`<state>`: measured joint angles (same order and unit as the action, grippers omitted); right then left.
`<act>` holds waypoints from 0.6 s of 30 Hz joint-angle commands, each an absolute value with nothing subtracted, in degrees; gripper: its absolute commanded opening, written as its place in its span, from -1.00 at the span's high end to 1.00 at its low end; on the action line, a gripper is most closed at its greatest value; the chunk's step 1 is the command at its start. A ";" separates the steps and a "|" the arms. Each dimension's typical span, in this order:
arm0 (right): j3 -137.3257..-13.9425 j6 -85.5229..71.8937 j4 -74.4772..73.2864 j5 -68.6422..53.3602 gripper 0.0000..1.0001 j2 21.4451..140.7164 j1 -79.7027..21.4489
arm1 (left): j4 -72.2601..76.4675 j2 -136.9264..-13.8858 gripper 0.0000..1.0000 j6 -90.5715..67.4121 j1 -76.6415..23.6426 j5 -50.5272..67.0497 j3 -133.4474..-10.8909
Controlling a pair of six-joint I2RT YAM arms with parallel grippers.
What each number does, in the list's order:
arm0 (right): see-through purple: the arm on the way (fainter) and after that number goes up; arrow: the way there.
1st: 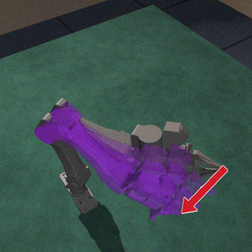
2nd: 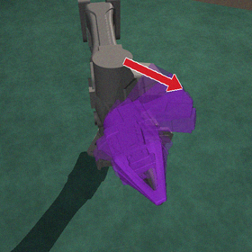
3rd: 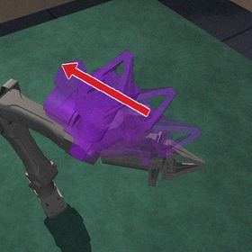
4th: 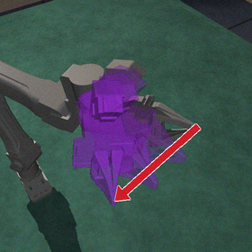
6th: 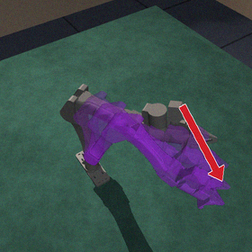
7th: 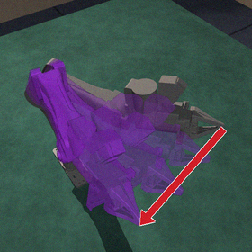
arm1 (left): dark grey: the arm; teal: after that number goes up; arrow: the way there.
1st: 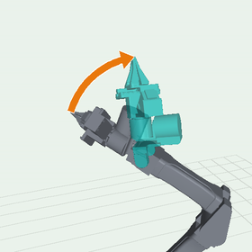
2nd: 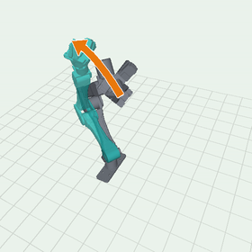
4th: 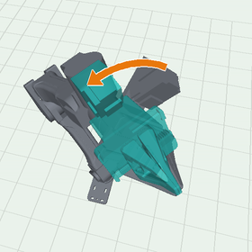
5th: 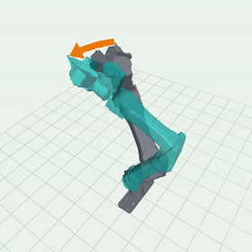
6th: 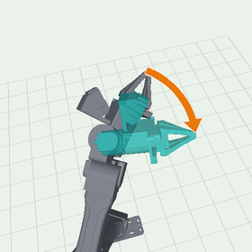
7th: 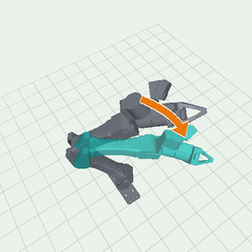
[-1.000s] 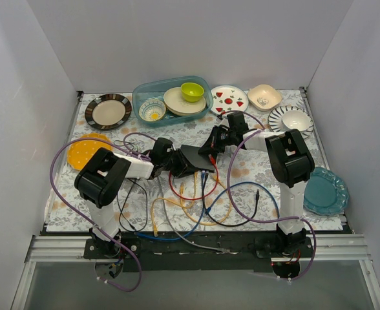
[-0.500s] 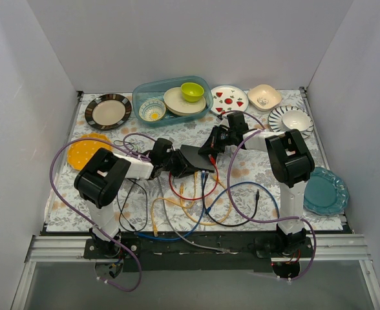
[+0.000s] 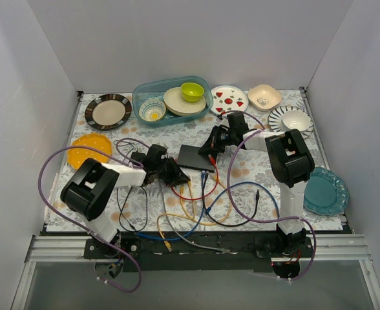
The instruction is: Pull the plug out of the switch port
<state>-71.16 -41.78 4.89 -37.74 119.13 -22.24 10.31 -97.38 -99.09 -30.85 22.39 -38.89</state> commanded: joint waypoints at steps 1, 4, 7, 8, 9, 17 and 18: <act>-70.23 -38.41 0.35 -31.38 0.97 121.47 -21.89 | -6.89 -87.12 1.00 -93.71 -30.59 14.35 -37.97; -69.79 -38.32 0.35 -31.11 0.97 120.94 -21.80 | -16.56 -81.66 1.00 -92.29 -30.50 9.60 -38.32; -69.35 -38.23 0.35 -30.94 0.97 120.76 -21.80 | -22.82 -76.84 1.00 -92.02 -30.24 3.80 -37.62; -69.08 -38.15 0.35 -30.76 0.97 120.59 -21.71 | -23.90 -75.60 1.00 -92.46 -30.15 1.08 -37.27; -69.00 -38.23 0.26 -30.67 0.97 120.50 -21.71 | -25.12 -74.54 1.00 -92.72 -29.97 -0.34 -37.27; -69.34 -37.71 0.09 -30.41 0.97 119.97 -21.80 | -23.05 -67.68 -0.28 -94.75 -28.83 -9.32 -43.24; -69.43 -37.53 0.09 -30.32 0.97 119.88 -21.80 | -19.46 -67.94 -0.32 -94.40 -28.92 -7.58 -43.76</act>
<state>-71.11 -41.65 4.89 -37.63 119.07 -22.13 -24.88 -70.70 -94.39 -29.10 -4.47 -39.70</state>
